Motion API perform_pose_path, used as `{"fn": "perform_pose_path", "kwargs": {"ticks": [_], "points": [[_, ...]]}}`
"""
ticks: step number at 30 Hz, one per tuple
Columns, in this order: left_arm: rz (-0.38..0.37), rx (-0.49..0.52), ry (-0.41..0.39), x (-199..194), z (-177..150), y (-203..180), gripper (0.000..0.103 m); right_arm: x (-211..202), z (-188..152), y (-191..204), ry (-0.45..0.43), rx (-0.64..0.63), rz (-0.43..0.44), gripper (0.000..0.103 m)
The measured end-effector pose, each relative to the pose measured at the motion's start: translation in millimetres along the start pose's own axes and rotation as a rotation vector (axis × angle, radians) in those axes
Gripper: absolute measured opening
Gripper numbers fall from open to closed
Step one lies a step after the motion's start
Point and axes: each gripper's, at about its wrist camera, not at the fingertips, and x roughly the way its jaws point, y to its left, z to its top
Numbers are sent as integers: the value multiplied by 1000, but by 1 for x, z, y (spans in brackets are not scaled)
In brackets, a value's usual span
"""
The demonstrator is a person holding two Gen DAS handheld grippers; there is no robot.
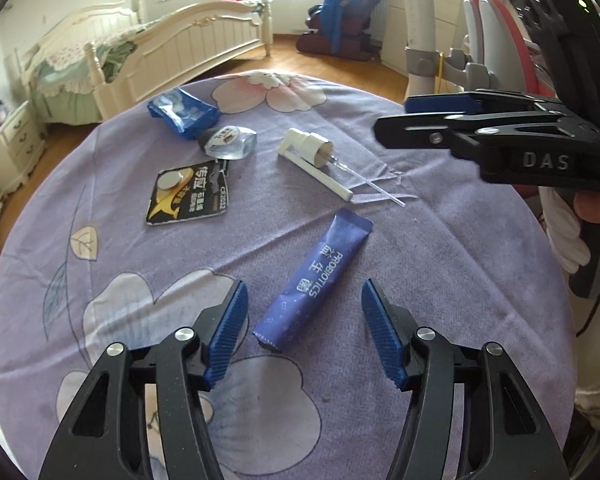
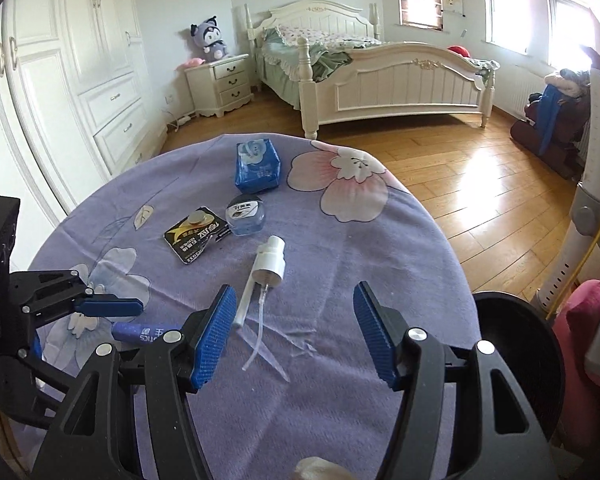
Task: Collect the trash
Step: 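Grasp the blue sachet with the left tool while the right grasps the white spray bottle, then carry the blue sachet and spray bottle over the bin and open both tools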
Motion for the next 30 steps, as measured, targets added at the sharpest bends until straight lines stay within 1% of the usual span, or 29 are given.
{"fn": "perform_pose_path", "kwargs": {"ticks": [2,5,7,9,11,12,13,14,15,16,17,19,23,26,30], "points": [[-3,-4,-5,1,1,2,54,9,5,5,12,-10,9,61],[-8,-7,-11,2,4,4,47,21,10,10,29,-18,19,61],[-14,-8,-19,2,4,5,37,31,14,13,49,-23,23,61],[-22,-10,-27,2,5,7,33,39,17,15,62,-33,19,61],[-21,-17,-35,2,4,9,27,48,19,16,94,-35,22,61],[-20,-23,-40,2,4,11,22,49,21,16,95,-32,24,61],[-22,-31,-43,2,4,13,20,50,22,16,93,-35,22,60],[-35,-44,-46,2,5,15,20,51,23,17,94,-44,10,59],[-44,-55,-47,2,5,17,20,55,23,18,105,-54,1,54],[-50,-62,-48,2,5,18,19,58,22,19,122,-61,0,44],[-52,-65,-48,2,5,19,19,61,21,19,142,-63,2,38],[-50,-64,-48,2,5,19,19,61,21,21,152,-72,1,28],[-58,-88,-48,2,6,22,18,55,18,23,150,-83,13,24],[-60,-117,-45,1,7,26,17,44,16,23,142,-82,29,24],[-62,-115,-71,-8,12,20,16,22,12,19,94,-67,33,24]]}}
